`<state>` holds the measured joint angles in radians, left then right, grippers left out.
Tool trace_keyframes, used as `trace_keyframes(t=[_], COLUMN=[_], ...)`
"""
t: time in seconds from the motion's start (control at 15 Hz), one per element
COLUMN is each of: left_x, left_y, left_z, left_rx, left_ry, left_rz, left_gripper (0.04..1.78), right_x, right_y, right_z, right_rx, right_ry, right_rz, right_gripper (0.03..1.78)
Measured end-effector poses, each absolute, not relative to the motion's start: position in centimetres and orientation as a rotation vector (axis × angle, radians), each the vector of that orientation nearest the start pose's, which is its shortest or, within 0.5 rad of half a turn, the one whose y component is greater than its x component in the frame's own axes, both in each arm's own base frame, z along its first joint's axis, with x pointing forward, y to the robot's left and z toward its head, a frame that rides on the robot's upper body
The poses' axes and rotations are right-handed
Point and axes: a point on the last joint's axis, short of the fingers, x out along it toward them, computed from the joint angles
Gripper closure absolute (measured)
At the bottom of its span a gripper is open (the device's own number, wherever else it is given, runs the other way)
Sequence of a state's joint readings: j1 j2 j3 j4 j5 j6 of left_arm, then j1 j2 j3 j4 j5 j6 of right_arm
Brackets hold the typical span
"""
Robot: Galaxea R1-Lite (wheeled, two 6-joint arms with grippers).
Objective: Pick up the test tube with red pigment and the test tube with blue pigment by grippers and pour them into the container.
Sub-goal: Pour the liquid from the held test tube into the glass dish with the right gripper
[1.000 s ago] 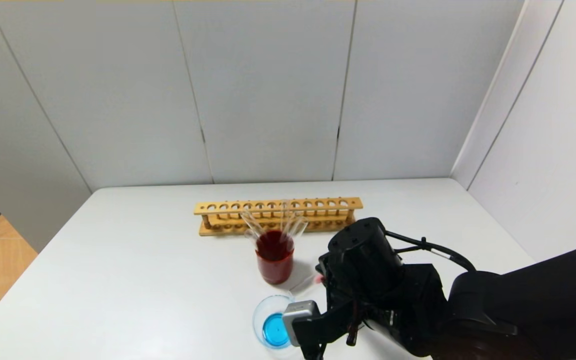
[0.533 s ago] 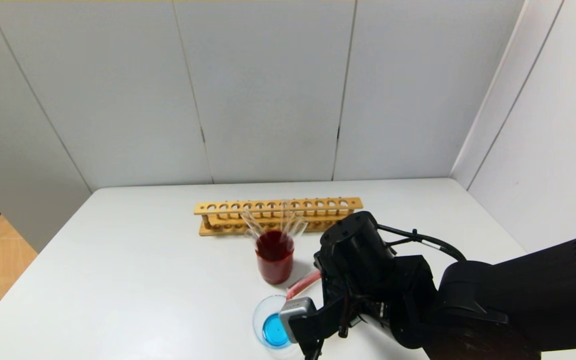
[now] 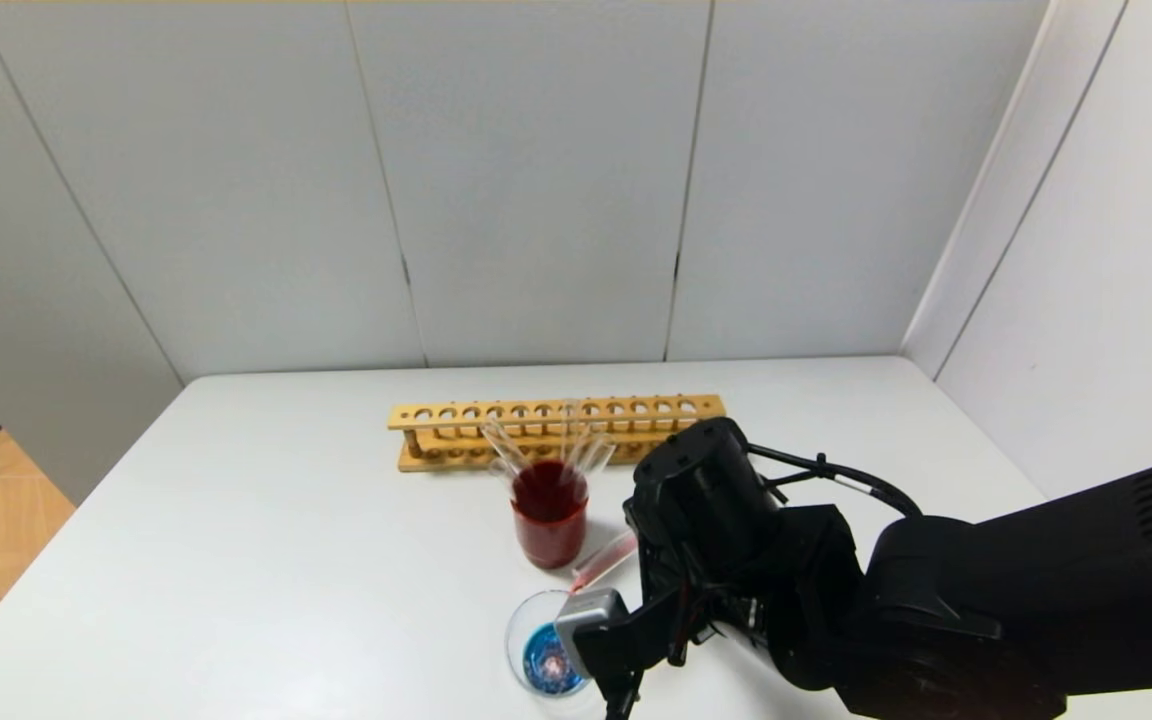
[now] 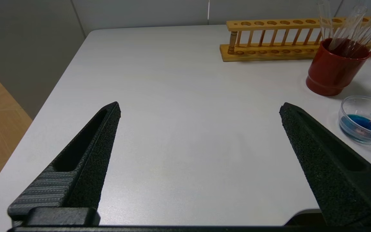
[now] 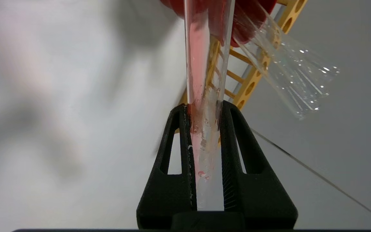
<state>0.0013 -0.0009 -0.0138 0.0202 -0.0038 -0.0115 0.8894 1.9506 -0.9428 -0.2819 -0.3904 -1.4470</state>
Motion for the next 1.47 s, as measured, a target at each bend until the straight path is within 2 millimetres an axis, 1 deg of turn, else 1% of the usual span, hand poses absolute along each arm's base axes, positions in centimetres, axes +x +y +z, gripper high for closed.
trace_keyframes(t=[0.53, 0.73, 1.47], left_x=[-2.4, -2.4, -2.4], left_y=[0.0, 0.0, 0.0], left_z=[7.7, 7.7, 7.7], left_rx=[-0.012, -0.012, -0.012], left_ry=[0.005, 0.005, 0.005], left_rz=[-0.003, -0.003, -0.003], left_gripper=[0.07, 0.07, 0.07], right_x=[22.7, 22.7, 21.7], right_y=[27.2, 27.4, 28.1], right_z=[11.4, 11.4, 11.2], right_rx=[-1.880, -1.905, -1.982], right_ry=[0.088, 0.074, 0.045], right_rz=[0.820, 0.821, 0.821], right_gripper=[1.49, 1.49, 1.49])
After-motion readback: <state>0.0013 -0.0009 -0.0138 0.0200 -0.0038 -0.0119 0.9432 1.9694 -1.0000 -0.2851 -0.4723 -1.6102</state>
